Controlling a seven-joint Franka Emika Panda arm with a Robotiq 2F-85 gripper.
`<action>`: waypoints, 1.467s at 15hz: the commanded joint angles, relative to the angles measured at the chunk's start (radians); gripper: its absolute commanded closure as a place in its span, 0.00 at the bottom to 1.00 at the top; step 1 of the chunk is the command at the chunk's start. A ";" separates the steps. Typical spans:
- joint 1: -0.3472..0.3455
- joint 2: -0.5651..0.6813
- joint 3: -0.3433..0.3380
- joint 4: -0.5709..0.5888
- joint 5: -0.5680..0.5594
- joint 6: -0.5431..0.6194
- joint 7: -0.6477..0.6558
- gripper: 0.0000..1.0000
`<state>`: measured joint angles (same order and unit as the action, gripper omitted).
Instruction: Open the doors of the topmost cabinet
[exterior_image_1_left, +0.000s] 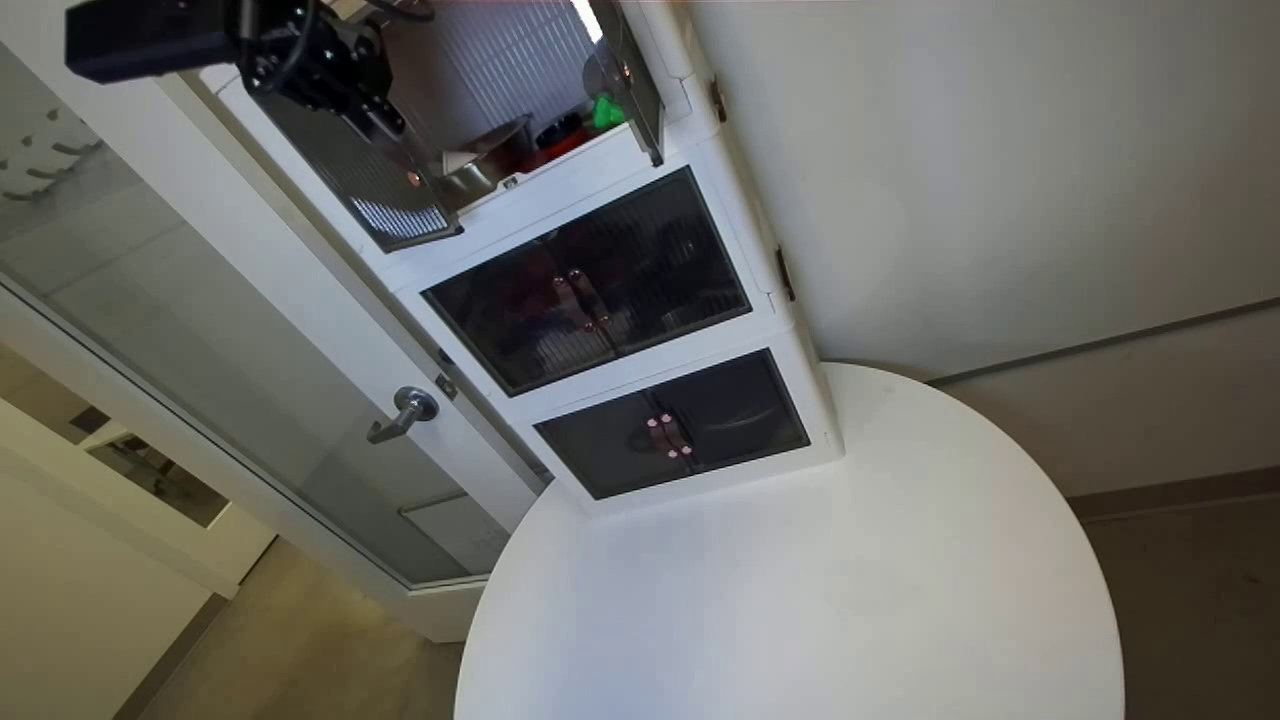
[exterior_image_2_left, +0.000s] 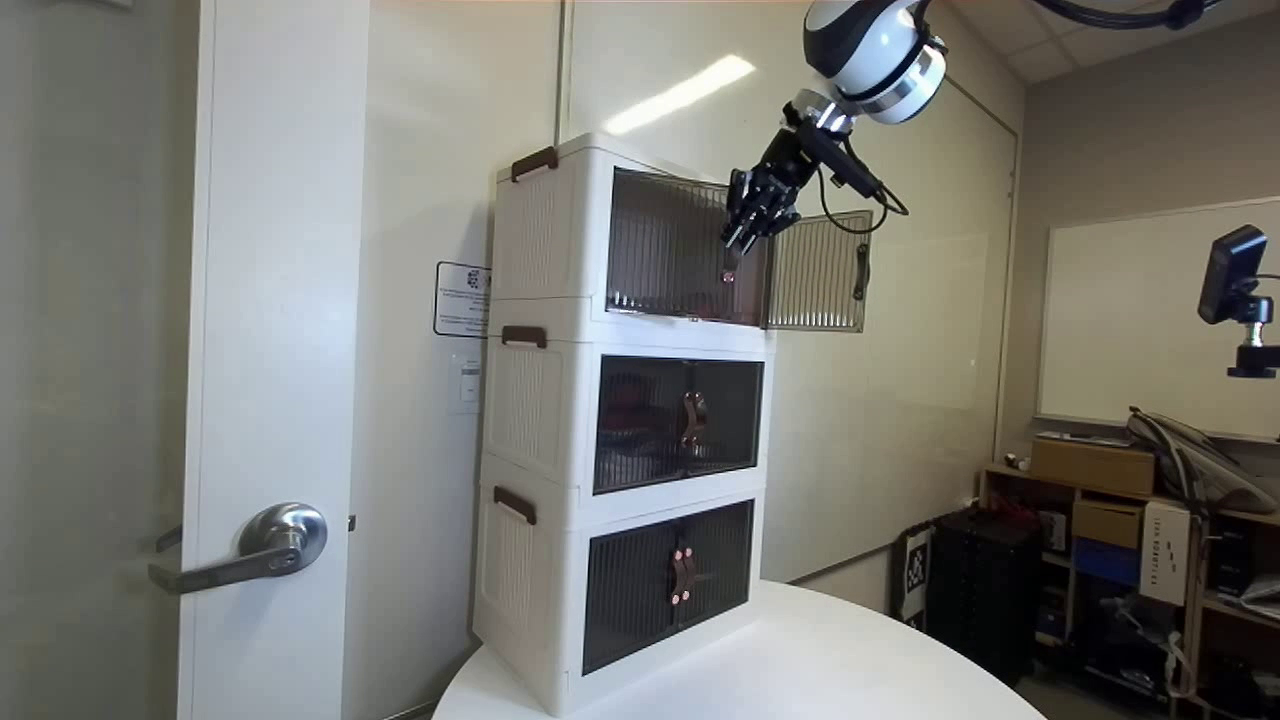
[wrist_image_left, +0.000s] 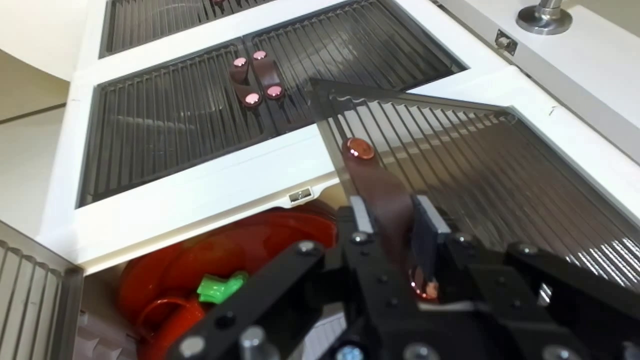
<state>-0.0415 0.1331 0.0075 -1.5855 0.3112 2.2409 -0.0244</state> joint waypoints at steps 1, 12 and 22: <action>-0.001 -0.050 -0.017 -0.023 -0.054 -0.029 0.041 0.94; 0.019 -0.185 -0.011 -0.239 -0.011 0.081 0.127 0.94; 0.038 -0.317 0.006 -0.411 -0.048 0.239 0.236 0.94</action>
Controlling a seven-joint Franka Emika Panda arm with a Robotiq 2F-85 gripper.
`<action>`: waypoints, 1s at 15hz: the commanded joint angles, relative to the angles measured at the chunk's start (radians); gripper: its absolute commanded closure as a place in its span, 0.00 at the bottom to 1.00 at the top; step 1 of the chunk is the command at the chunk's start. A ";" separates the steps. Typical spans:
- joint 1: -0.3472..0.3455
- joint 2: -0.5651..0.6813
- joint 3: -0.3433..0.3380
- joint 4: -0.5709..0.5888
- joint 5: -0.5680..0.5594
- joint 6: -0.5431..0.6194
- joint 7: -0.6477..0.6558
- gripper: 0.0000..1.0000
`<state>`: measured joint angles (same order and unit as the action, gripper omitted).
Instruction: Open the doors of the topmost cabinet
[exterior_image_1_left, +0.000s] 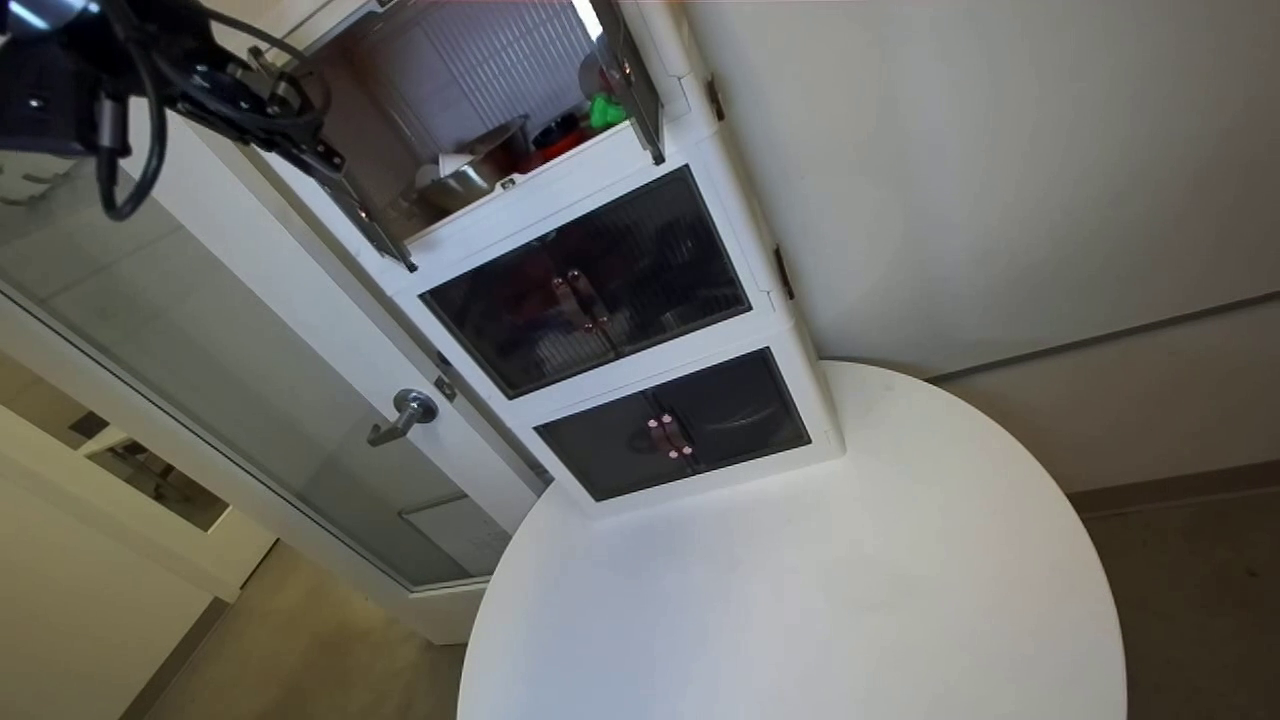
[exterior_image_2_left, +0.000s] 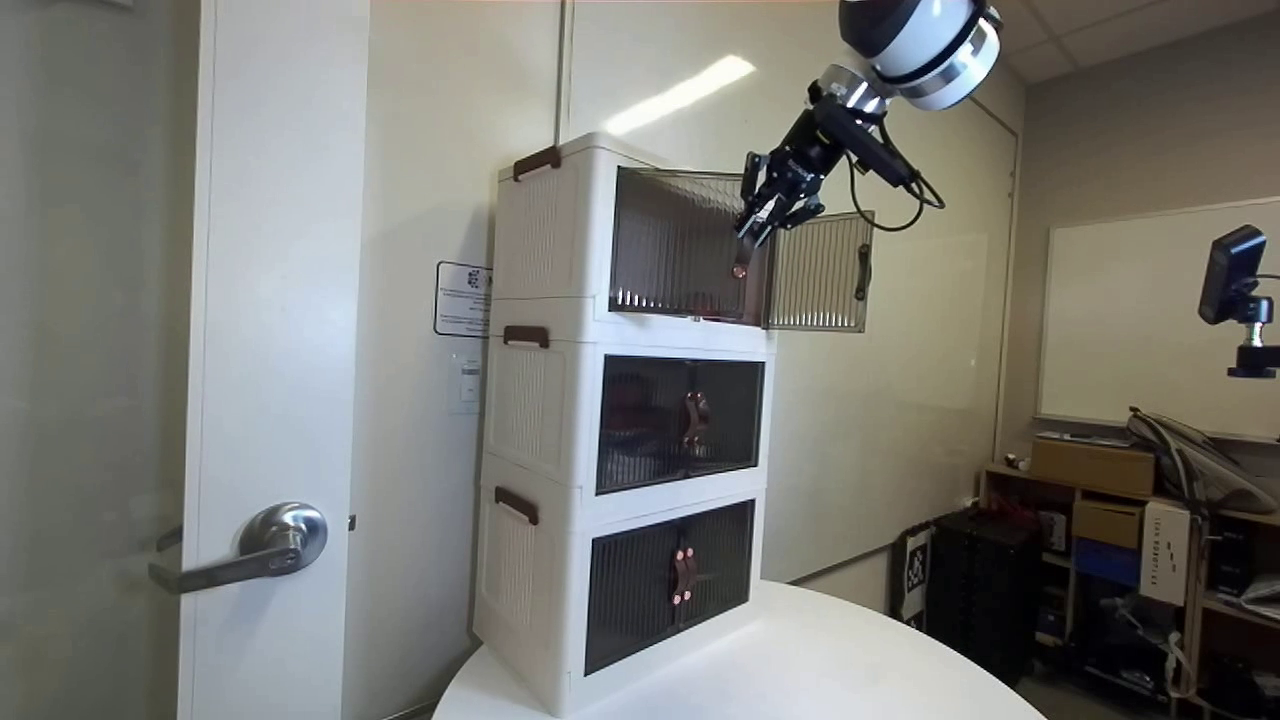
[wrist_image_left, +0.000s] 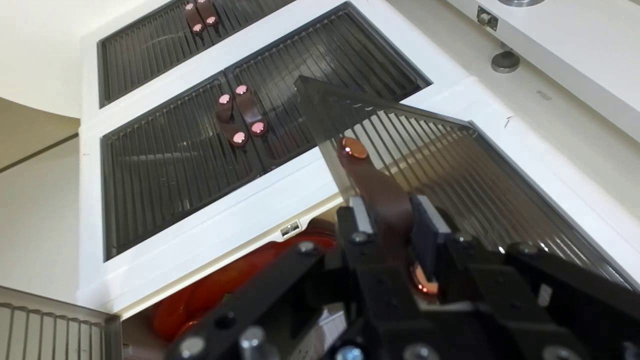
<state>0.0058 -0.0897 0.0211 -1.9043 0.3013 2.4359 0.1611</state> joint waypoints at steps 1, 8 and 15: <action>-0.010 -0.109 -0.005 -0.107 -0.044 0.055 0.062 0.94; -0.001 -0.181 0.010 -0.191 -0.048 0.066 0.077 0.94; 0.092 -0.178 0.009 -0.194 0.114 -0.058 -0.035 0.94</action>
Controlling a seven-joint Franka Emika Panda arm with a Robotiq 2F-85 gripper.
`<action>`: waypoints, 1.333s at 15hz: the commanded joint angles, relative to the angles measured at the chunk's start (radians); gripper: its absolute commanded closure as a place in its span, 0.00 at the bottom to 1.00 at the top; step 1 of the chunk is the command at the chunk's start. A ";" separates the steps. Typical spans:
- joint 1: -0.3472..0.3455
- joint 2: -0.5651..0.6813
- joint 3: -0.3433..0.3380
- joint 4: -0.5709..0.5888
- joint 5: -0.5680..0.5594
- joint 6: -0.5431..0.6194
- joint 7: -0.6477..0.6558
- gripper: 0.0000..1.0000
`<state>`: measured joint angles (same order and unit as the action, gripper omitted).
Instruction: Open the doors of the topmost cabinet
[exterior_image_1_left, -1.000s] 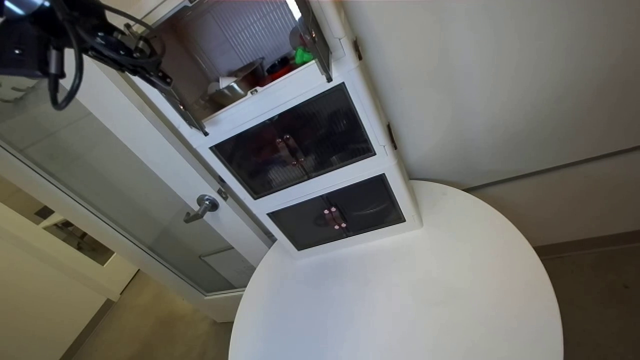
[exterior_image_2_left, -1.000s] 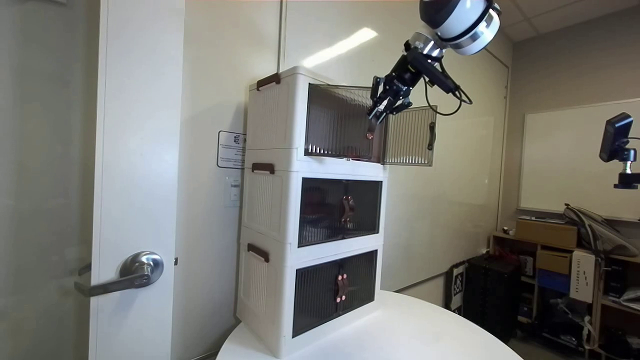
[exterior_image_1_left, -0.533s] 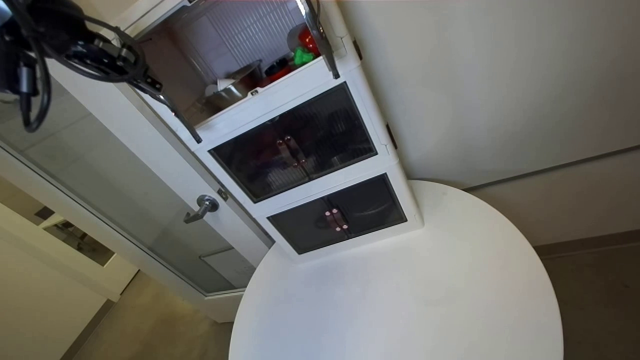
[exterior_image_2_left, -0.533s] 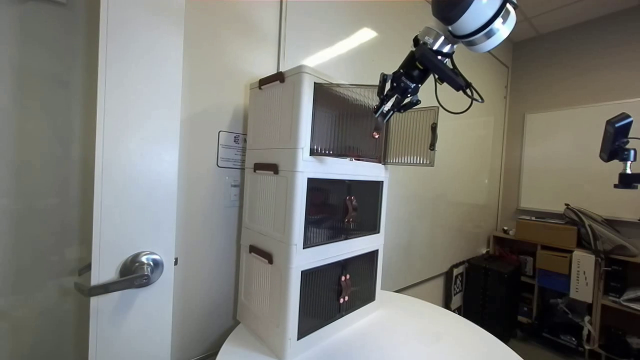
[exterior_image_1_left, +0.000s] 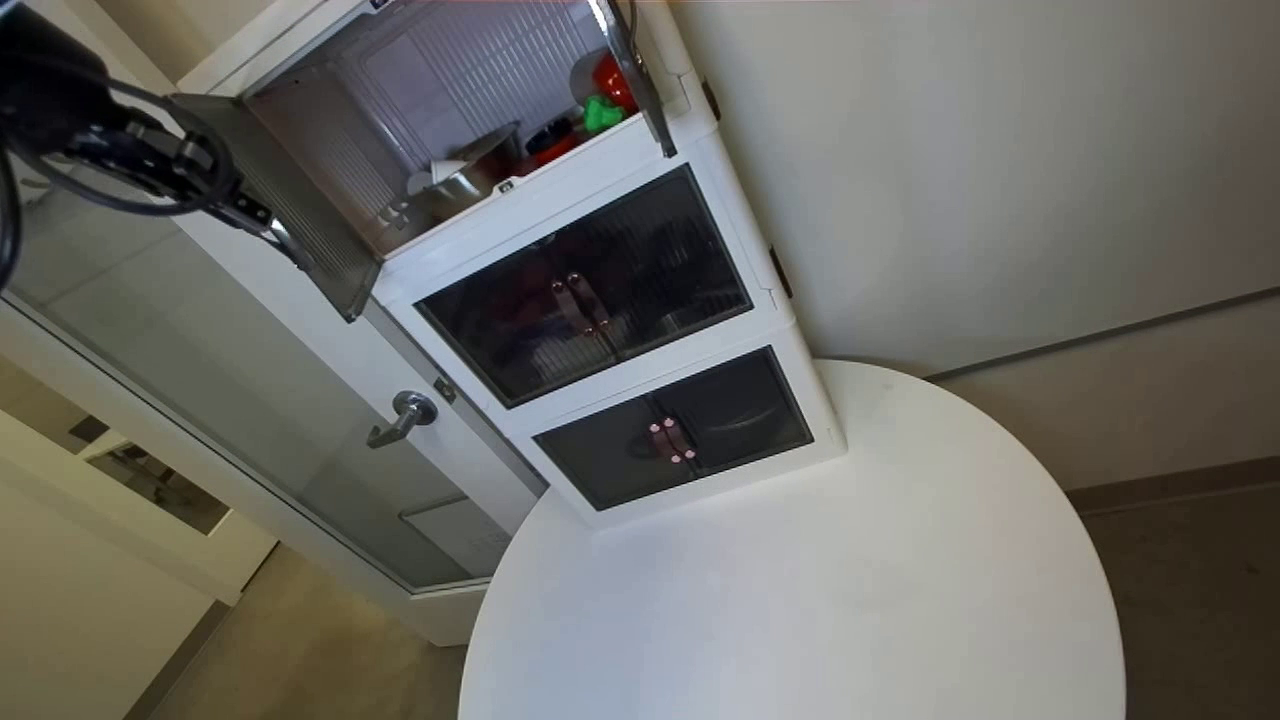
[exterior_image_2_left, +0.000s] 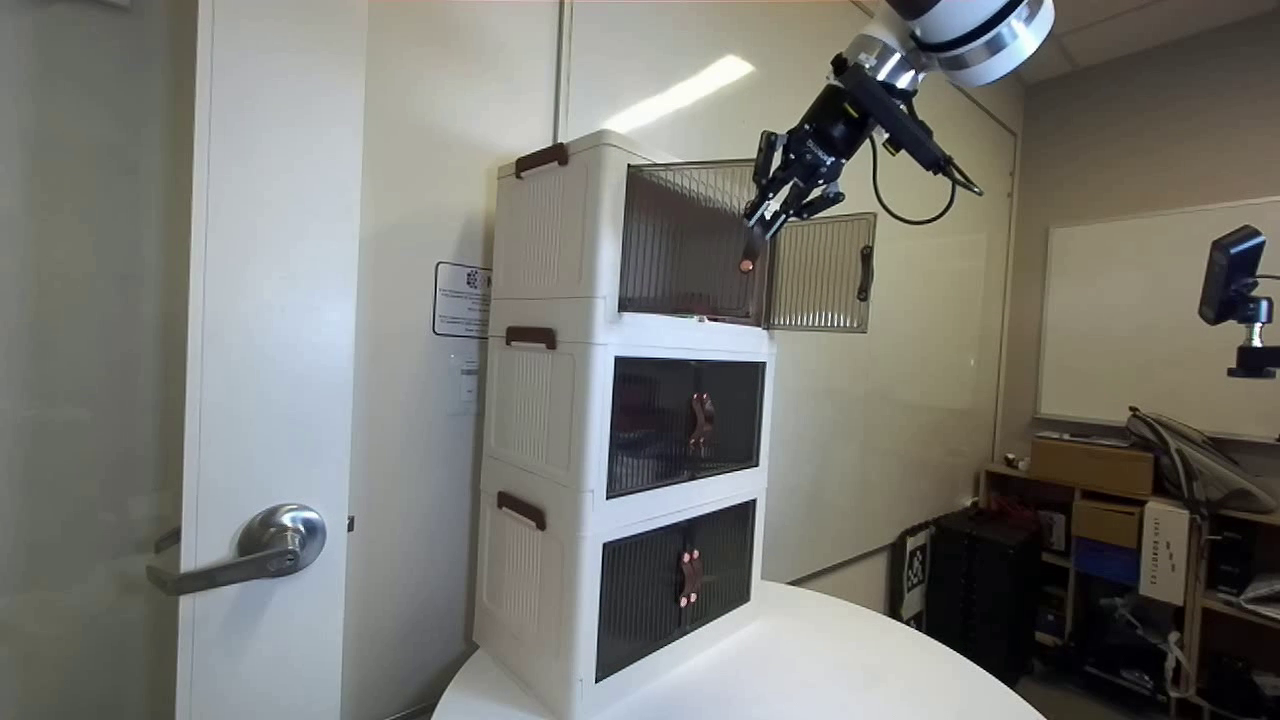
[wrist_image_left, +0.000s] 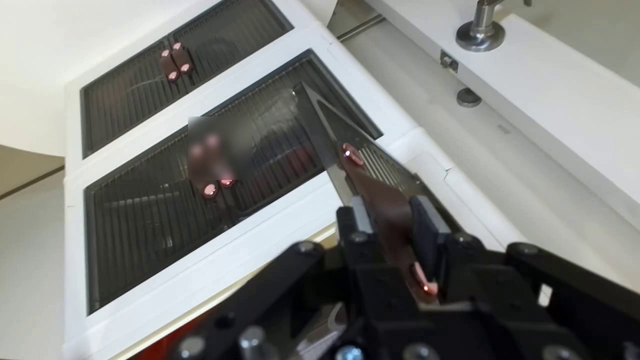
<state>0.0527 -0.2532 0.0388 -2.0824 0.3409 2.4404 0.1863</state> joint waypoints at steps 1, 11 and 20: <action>0.053 -0.016 -0.010 -0.010 0.095 -0.090 -0.077 0.94; 0.100 0.054 -0.029 0.074 0.266 -0.321 -0.220 0.94; 0.064 0.163 0.003 0.150 0.206 -0.564 -0.231 0.24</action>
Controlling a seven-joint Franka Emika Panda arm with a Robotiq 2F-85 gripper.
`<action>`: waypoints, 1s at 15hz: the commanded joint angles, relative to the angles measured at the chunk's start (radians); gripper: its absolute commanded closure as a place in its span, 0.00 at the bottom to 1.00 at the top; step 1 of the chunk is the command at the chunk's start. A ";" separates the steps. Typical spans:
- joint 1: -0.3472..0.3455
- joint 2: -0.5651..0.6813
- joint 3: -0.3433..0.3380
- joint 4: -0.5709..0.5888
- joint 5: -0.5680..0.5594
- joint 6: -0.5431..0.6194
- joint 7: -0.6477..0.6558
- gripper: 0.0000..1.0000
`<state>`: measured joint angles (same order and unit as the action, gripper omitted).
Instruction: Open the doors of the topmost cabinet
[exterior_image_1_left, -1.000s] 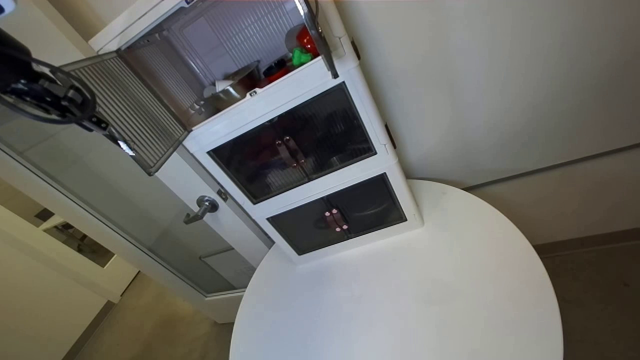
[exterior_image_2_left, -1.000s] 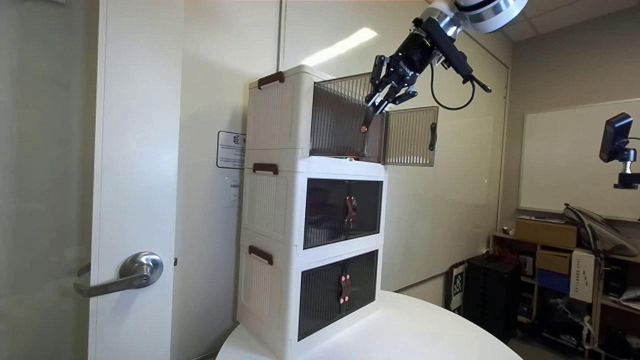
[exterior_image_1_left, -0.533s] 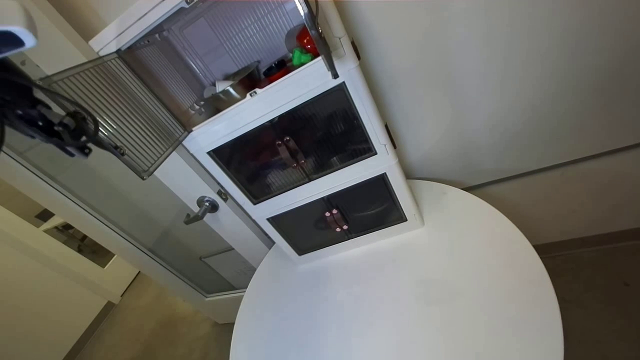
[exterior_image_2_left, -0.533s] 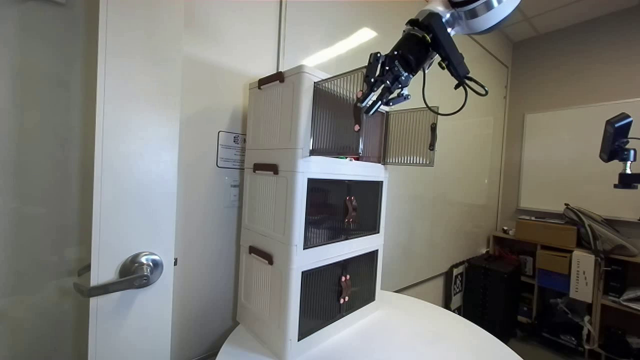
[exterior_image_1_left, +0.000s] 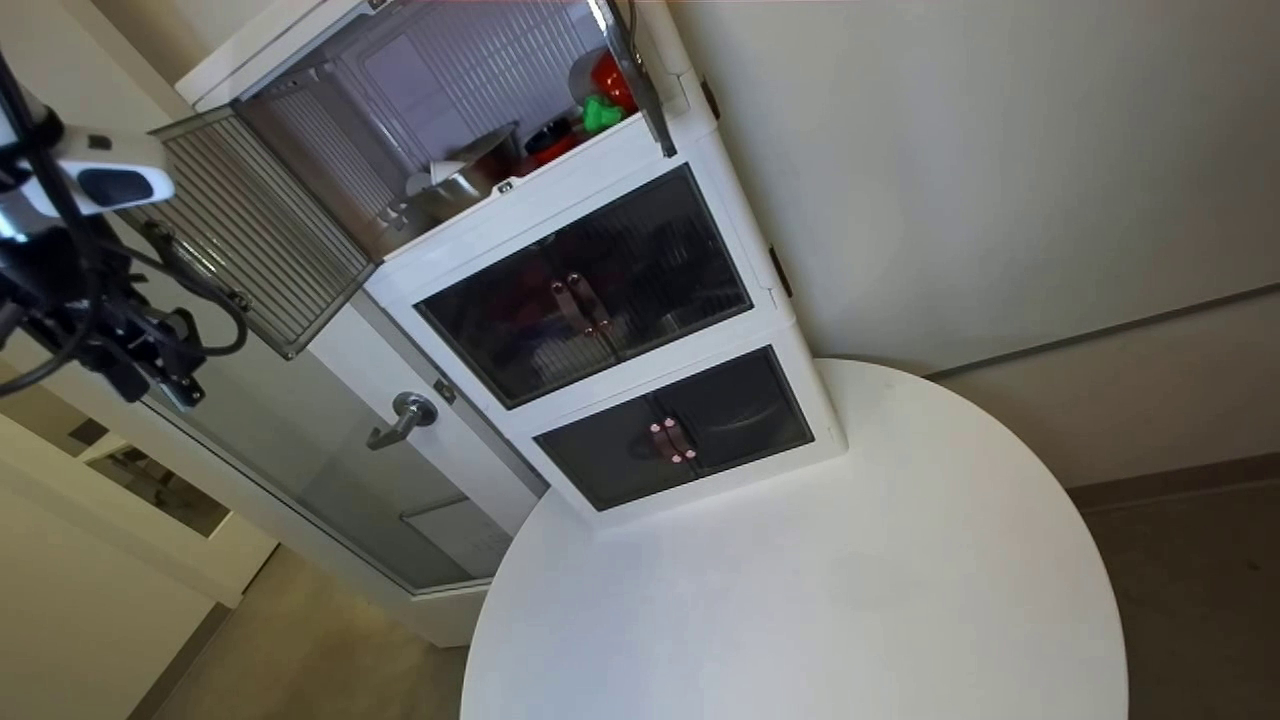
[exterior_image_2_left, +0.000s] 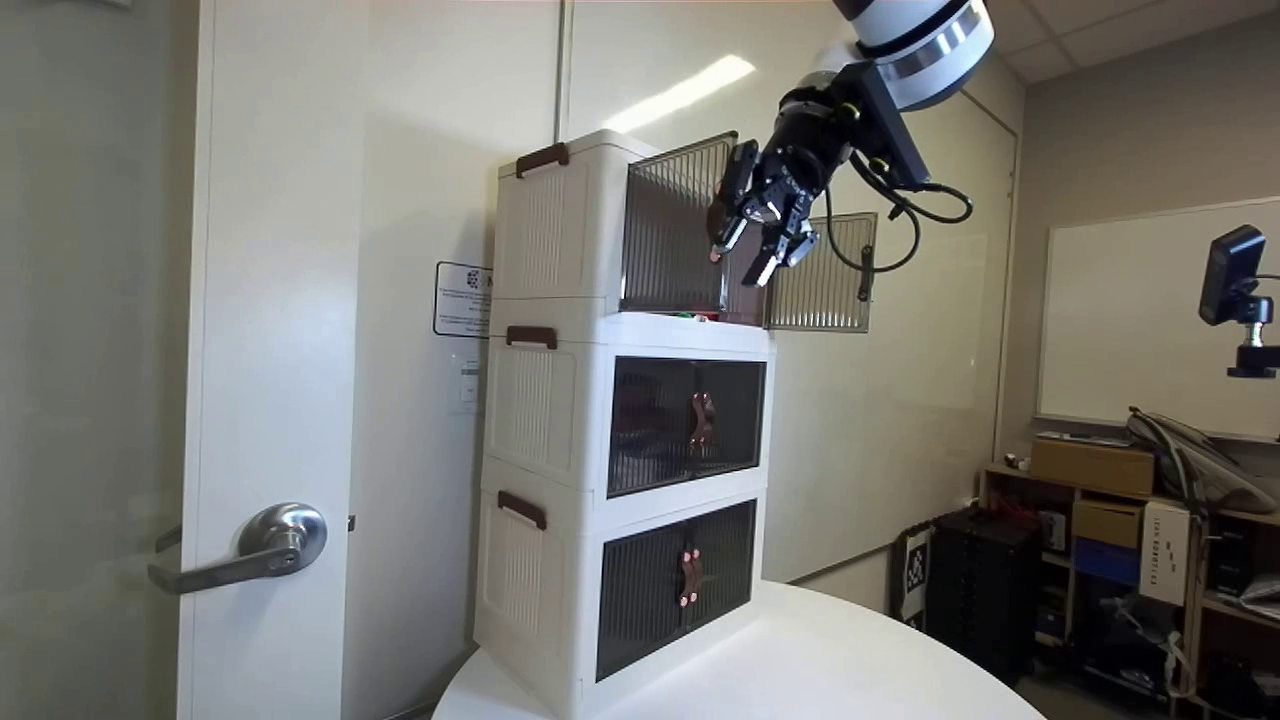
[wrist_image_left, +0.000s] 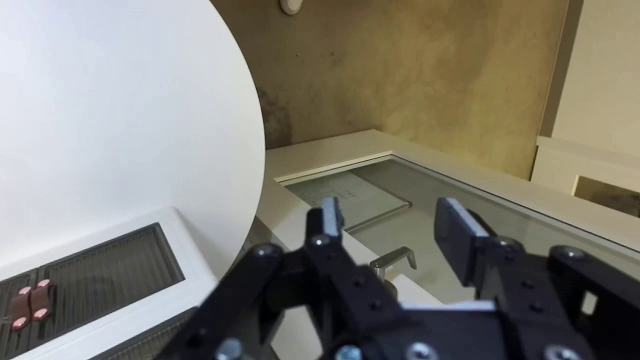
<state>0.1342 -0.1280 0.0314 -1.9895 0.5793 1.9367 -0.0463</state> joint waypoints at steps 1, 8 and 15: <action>-0.022 0.044 0.013 0.066 -0.068 -0.065 0.014 0.16; -0.079 0.053 -0.015 0.159 -0.256 -0.259 0.024 0.00; -0.124 0.034 -0.013 0.176 -0.485 -0.156 0.111 0.00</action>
<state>0.0167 -0.0912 0.0116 -1.8268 0.1839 1.7312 0.0113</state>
